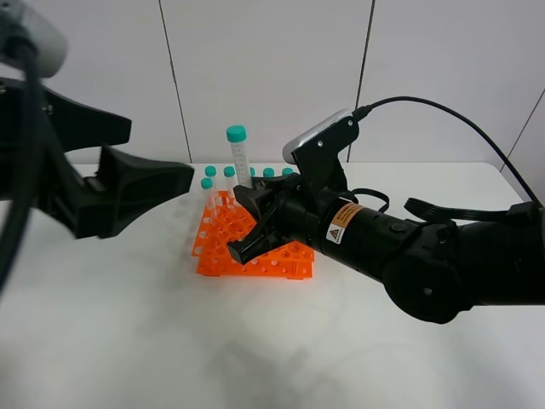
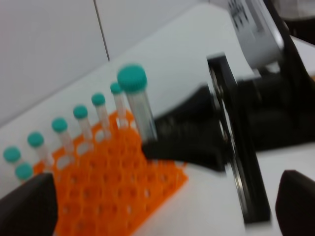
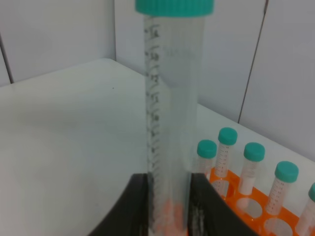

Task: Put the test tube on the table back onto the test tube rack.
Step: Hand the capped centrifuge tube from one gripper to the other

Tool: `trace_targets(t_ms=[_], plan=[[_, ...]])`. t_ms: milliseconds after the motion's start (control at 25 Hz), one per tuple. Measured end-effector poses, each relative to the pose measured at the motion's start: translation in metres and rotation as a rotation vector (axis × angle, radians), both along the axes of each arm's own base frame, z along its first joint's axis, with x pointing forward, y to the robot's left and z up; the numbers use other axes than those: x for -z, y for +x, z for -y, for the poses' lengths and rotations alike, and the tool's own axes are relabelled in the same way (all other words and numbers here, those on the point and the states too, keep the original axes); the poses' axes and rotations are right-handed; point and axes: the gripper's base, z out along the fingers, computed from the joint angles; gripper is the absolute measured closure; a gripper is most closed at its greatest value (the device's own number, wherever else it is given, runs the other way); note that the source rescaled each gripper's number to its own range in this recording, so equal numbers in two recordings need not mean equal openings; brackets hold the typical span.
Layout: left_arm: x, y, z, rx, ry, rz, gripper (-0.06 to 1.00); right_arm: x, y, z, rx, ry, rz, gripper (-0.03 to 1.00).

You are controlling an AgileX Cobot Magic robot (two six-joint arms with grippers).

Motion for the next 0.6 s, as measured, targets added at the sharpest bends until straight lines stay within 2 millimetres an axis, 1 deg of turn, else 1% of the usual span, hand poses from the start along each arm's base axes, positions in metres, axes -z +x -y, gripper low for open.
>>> trace_targets(t_ms=[80, 240, 320, 440, 520, 600], plan=[[0.003, 0.012, 0.009, -0.015, -0.037, 0.014, -0.05, 0.0, 0.0, 0.0, 0.0, 0.0, 0.0, 0.97], [0.01, 0.029, 0.02, -0.037, -0.071, 0.031, -0.05, 0.0, 0.0, 0.0, 0.0, 0.0, 0.0, 0.97], [0.013, 0.038, 0.019, -0.063, -0.072, 0.033, -0.05, 0.0, 0.0, 0.0, 0.0, 0.0, 0.0, 0.97], [0.017, 0.05, 0.01, -0.124, -0.067, 0.029, -0.05, 0.0, 0.0, 0.0, 0.0, 0.0, 0.0, 0.97], [0.017, 0.055, 0.004, -0.161, -0.074, 0.029, -0.05, 0.0, 0.0, 0.0, 0.0, 0.0, 0.0, 0.97], [0.018, 0.058, 0.002, -0.177, -0.079, 0.025, -0.05, 0.0, 0.0, 0.0, 0.0, 0.0, 0.0, 0.97]])
